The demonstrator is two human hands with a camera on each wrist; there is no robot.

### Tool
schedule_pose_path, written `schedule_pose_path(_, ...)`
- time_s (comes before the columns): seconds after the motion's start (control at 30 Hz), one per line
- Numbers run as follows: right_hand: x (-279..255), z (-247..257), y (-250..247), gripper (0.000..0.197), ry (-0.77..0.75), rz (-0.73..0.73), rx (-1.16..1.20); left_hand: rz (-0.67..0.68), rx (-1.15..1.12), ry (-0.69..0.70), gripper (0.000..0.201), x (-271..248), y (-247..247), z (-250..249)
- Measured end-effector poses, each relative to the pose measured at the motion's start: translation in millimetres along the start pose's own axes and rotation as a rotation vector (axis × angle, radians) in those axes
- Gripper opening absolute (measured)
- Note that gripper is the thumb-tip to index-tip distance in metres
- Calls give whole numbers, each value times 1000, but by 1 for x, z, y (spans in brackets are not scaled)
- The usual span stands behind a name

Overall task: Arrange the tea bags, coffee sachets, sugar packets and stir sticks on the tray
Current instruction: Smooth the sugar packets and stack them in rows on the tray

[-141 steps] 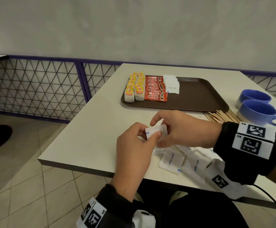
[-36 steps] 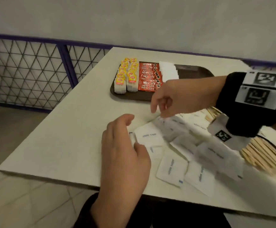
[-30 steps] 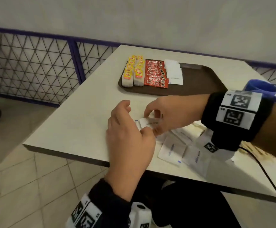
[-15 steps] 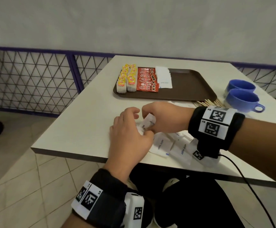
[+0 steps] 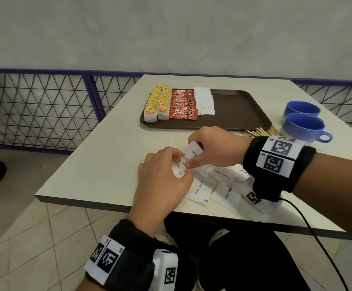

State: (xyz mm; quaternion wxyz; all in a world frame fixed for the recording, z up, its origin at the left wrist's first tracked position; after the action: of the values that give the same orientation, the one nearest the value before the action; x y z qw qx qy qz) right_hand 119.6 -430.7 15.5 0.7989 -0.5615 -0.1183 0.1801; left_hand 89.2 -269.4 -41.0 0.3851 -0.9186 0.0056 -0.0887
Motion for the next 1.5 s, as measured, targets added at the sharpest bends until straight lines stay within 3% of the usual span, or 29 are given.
schedule_pose_path(0.1, -1, -1, -3, 38, 19, -52, 57, -22, -21, 11, 37, 0, 1, 2)
schedule_pose_path(0.23, -3, 1, -11, 35, 38, -164, 431, 9, -161, 3, 35, -1, -1, 2)
schedule_pose_path(0.47, -2, 13, -4, 21, 16, -148, 742, 77, -547, -30, 14, 2, -11, 7)
schedule_pose_path(0.7, -6, 11, -26, 3, -23, -400, 949, 106, -765, -91, 12, 5, -18, 14)
schedule_pose_path(0.8, -14, 7, -39, 14, -39, -352, 926, 101, -849, -117, 11, 5, -21, 15)
schedule_pose_path(0.9, -24, 11, -39, 21, -124, -127, 797, 118, -898, -129, 20, 8, -19, 17)
schedule_pose_path(0.97, -25, 16, -32, 27, -146, -51, 703, 146, -890, -106, 23, 7, -19, 16)
schedule_pose_path(1.17, -13, 21, -19, 40, -58, -186, 500, 205, -875, -34, 32, 3, -22, 15)
schedule_pose_path(1.27, -10, 20, -17, 36, -51, -201, 433, 215, -952, -26, 22, 3, -22, 15)
schedule_pose_path(1.37, -8, 21, -14, 33, -61, -207, 395, 157, -966, -48, 11, 2, -23, 14)
schedule_pose_path(1.5, -8, 22, -8, 30, -19, -251, 321, 72, -914, -68, 12, 3, -23, 16)
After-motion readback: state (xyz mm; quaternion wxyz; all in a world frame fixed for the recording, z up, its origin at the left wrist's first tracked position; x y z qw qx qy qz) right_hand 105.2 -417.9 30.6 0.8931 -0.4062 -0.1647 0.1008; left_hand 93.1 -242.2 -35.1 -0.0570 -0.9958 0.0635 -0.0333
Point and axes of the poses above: each hand's wrist, its own x-axis towards the middle knuckle, its own y-axis out of the palm, z = x × y, the point moved 2 cm from there along x, towards the middle knuckle, and after that the axes turned 8 degrees about -y, right-handed, at the moved point
